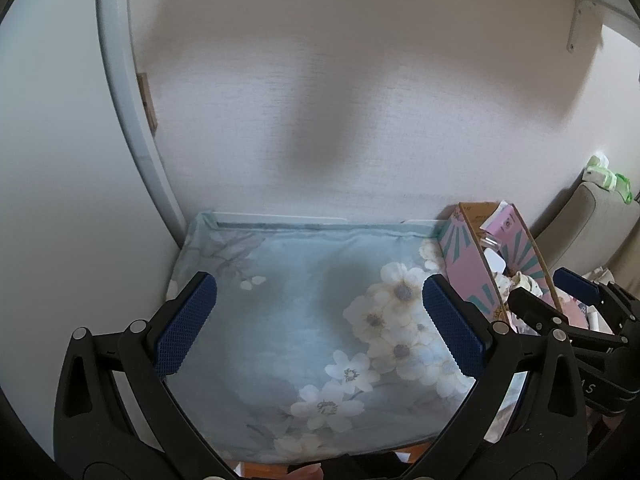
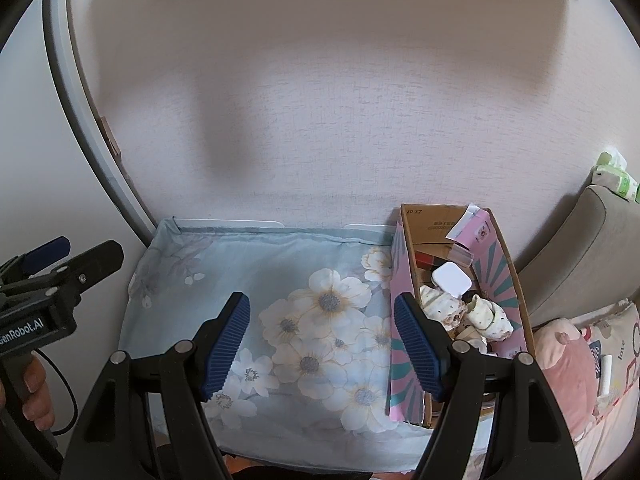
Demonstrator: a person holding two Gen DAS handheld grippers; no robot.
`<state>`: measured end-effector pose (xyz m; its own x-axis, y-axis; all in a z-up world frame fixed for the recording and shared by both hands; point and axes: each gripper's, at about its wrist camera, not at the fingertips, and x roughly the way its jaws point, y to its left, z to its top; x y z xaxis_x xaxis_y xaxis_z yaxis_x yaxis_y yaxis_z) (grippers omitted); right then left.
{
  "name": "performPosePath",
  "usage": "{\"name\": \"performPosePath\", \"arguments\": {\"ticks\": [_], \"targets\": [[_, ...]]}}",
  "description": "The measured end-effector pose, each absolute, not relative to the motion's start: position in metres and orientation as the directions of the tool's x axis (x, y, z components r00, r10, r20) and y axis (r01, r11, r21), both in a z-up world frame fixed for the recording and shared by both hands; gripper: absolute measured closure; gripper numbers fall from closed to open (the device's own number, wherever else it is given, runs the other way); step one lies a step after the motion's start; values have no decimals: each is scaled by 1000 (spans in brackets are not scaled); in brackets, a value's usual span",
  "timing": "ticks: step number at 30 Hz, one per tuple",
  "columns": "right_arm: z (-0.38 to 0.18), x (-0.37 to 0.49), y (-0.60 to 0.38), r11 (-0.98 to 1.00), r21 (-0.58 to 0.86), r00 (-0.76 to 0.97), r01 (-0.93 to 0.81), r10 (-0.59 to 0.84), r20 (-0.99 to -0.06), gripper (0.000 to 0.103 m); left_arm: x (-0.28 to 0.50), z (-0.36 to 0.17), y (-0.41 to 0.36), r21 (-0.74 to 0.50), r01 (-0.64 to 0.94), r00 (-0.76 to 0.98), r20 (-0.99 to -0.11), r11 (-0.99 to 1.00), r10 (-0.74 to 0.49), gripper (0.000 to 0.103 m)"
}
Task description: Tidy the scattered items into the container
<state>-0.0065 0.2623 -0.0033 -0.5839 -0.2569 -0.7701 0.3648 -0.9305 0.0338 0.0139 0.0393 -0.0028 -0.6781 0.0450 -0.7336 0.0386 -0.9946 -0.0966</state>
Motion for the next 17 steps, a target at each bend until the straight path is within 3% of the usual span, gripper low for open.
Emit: {"name": "performPosePath", "arguments": {"ticks": [17], "targets": [[-3, -9, 262, -921, 42, -582, 387, -279, -764, 33, 14, -1, 37, -96, 42, -678, -734, -994, 42, 0]]}}
